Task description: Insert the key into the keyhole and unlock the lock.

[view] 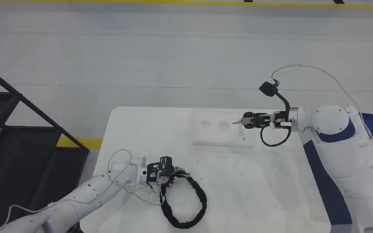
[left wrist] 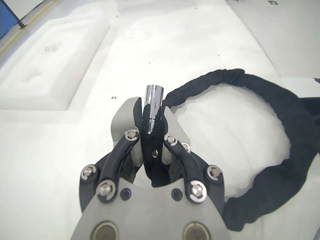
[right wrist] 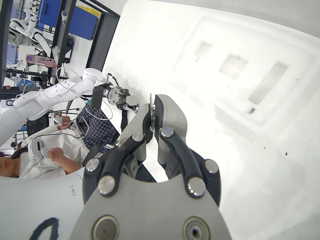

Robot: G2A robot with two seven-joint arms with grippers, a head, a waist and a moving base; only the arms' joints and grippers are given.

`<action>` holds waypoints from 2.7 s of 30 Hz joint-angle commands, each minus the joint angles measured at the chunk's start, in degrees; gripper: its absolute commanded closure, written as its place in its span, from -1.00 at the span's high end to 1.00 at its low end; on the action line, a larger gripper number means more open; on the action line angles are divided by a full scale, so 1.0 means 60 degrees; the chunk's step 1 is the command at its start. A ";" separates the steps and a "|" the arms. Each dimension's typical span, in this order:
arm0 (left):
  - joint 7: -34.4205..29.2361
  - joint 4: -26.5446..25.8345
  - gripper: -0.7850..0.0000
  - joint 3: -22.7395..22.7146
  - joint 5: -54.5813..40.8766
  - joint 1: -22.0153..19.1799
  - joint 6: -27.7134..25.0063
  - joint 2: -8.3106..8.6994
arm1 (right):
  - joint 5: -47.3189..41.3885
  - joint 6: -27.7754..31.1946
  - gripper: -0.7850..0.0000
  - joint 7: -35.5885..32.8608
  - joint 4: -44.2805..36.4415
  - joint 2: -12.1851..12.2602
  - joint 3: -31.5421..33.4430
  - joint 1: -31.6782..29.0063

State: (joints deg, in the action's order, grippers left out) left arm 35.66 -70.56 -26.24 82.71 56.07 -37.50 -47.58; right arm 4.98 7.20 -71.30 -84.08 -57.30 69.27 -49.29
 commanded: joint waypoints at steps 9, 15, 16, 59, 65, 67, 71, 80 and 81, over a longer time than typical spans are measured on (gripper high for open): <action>0.1185 -0.0335 -1.00 -0.0828 -0.0843 -0.0092 -0.1286 0.0117 | 0.0016 -0.0001 -1.00 0.0066 -0.0046 -0.0003 -0.0037 -0.0061; 0.1603 -0.0537 -1.00 -0.1154 -0.1206 -0.0322 -0.1871 0.0028 | -0.0785 0.0247 -1.00 -0.1031 -0.0834 0.0025 -0.0253 -0.0167; 0.1678 -0.0554 -1.00 -0.1183 -0.1323 -0.0366 -0.1982 -0.0009 | -0.0948 0.0282 -1.00 -0.1209 -0.0977 0.0035 -0.0259 -0.0178; 0.3339 -0.0592 -1.00 -0.1244 -0.1520 -0.0437 0.0437 -0.1259 | -0.1197 -0.0762 -1.00 -0.0760 -0.2751 0.0400 0.0276 -0.0870; 0.4546 -0.0254 -1.00 -0.0843 -0.0560 -0.0647 0.1160 -0.1703 | 0.1201 -0.2176 -1.00 -0.0424 -0.4934 0.0580 0.0383 -0.1371; 0.4891 -0.0126 -1.00 -0.0713 -0.0385 -0.0725 0.1319 -0.1863 | 0.1397 -0.2447 -1.00 -0.0440 -0.5461 0.0622 0.0504 -0.1527; 0.5245 0.0202 -1.00 -0.0477 -0.0075 -0.0906 0.1507 -0.2166 | 0.1573 -0.2581 -1.00 -0.0687 -0.6169 0.0712 0.0811 -0.1762; 0.5983 0.1280 -1.00 -0.0210 0.0033 -0.1207 0.2150 -0.2831 | 0.1994 -0.2793 -1.00 -0.1015 -0.6827 0.0851 0.1130 -0.2049; 0.6027 0.1409 -1.00 -0.0165 0.0034 -0.1233 0.2144 -0.2908 | 0.1998 -0.2800 -1.00 -0.0999 -0.6829 0.0854 0.1138 -0.2053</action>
State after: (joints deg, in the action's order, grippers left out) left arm 71.54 -62.91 -27.49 82.92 48.81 -24.61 -64.60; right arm 16.96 -9.58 -77.41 -125.05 -52.19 76.05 -61.59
